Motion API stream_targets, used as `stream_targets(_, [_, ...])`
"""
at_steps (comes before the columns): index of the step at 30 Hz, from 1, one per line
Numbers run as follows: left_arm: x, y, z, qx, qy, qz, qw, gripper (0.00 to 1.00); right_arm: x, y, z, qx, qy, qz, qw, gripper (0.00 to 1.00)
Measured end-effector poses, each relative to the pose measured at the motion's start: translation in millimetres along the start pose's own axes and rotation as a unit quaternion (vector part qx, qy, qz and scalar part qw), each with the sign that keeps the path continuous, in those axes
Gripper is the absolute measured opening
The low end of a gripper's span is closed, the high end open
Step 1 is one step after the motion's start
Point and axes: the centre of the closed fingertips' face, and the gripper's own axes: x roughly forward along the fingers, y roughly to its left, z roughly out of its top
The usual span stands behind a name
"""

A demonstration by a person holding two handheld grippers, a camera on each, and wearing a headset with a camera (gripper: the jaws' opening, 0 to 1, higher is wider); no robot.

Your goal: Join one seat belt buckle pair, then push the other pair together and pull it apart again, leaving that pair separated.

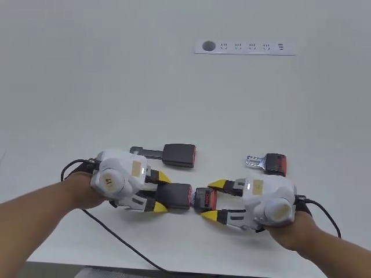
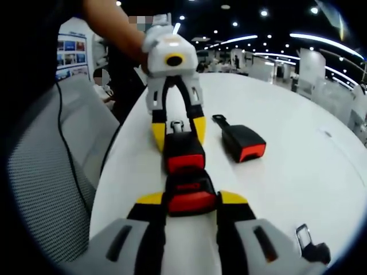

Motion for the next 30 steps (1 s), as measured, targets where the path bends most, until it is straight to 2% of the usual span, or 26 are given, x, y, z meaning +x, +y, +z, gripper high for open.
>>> stream_targets(5, [-0.4, -0.5, 0.1, -0.004, -0.002, 0.001, 1.0, 0.32, 0.3, 0.3, 0.3, 0.006, -0.002, -0.001, 1.0, 0.33])
stream_targets(6, [-0.3, -0.1, 0.3, -0.013, -0.003, 0.002, 0.9999, 0.32, 0.5, 0.3, 0.3, 0.007, -0.002, -0.002, 1.0, 0.33])
stream_targets(9, [0.4, -1.1, 1.5, -0.006, 0.003, 0.005, 1.0, 0.33, 1.0, 0.3, 1.2, 0.008, 0.002, -0.001, 1.0, 0.33])
stream_targets(10, [0.4, -1.0, 2.0, -0.008, 0.005, 0.004, 0.9999, 0.33, 1.4, 0.5, 1.1, -0.009, 0.008, -0.002, 0.9999, 0.34])
stream_targets(11, [0.5, -1.1, 1.9, 0.009, 0.015, 0.005, 0.9998, 0.34, 1.9, 1.1, 2.1, -0.015, 0.01, -0.003, 0.9998, 0.35])
stream_targets(12, [0.9, -2.2, 2.8, 0.005, 0.014, 0.005, 0.9999, 0.34, 2.1, 2.1, 2.5, -0.013, 0.012, -0.005, 0.9998, 0.35])
stream_targets(14, [0.5, -1.6, 1.7, -0.019, 0.013, 0.014, 0.9996, 0.35, 1.5, 1.6, 2.1, -0.039, 0.025, -0.02, 0.9987, 0.36])
stream_targets(15, [-0.4, -0.4, 0.7, -0.023, 0.019, 0.022, 0.9993, 0.35, 1.5, 0.7, 2.6, -0.04, 0.03, -0.029, 0.9984, 0.37])
stream_targets(16, [-3.2, -0.7, -1.6, -0.041, 0.034, 0.032, 0.9981, 0.35, -0.2, -0.8, 3.9, -0.04, 0.037, -0.04, 0.9977, 0.42])
stream_targets(17, [-4.0, -1.5, -1.9, -0.056, 0.035, 0.039, 0.9971, 0.37, -1.1, -1.7, 9.0, -0.028, 0.025, -0.046, 0.9982, 0.54])
stream_targets(18, [-7.6, -3.5, 1.3, -0.062, 0.029, 0.043, 0.9967, 0.41, -2.1, -0.1, 17.4, 0.001, 0.0, -0.045, 0.999, 0.65])
stream_targets(19, [-10.6, -6.0, 7.9, -0.066, 0.01, 0.046, 0.9967, 0.48, -4.5, -1.9, 19.0, 0.015, -0.002, -0.05, 0.9986, 0.74])
stream_targets(20, [-13.7, -7.8, 16.4, -0.071, -0.013, 0.049, 0.9962, 0.53, -8.3, -4.1, 19.7, 0.017, -0.003, -0.055, 0.9983, 0.79])
stream_targets(21, [-20.5, -8.0, 24.0, -0.079, -0.034, 0.062, 0.9944, 0.56, -12.2, -5.5, 20.7, 0.01, -0.004, -0.058, 0.9982, 0.81])
stream_targets(23, [-30.0, -6.5, 26.8, -0.087, -0.037, 0.08, 0.9923, 0.62, -21.3, -6.8, 20.5, 0.004, -0.005, -0.064, 0.9979, 0.83])
stream_targets(25, [-38.3, -2.3, 32.7, -0.088, -0.05, 0.101, 0.9897, 0.76, -32.6, -11.3, 22.2, 0.014, -0.017, -0.075, 0.997, 0.83])
stream_targets(27, [-47.0, 5.9, 32.9, -0.087, -0.052, 0.129, 0.9865, 0.87, -46.0, -17.5, 24.0, 0.025, -0.025, -0.081, 0.9961, 0.83])
stream_targets(28, [-50.3, 7.3, 33.6, -0.086, -0.054, 0.132, 0.986, 0.89, -53.0, -24.2, 24.9, 0.022, -0.029, -0.092, 0.9951, 0.84])
stream_targets(30, [-58.0, 12.0, 32.7, -0.083, -0.052, 0.136, 0.9858, 0.89, -69.4, -38.3, 24.5, 0.05, -0.037, -0.111, 0.9919, 0.84])
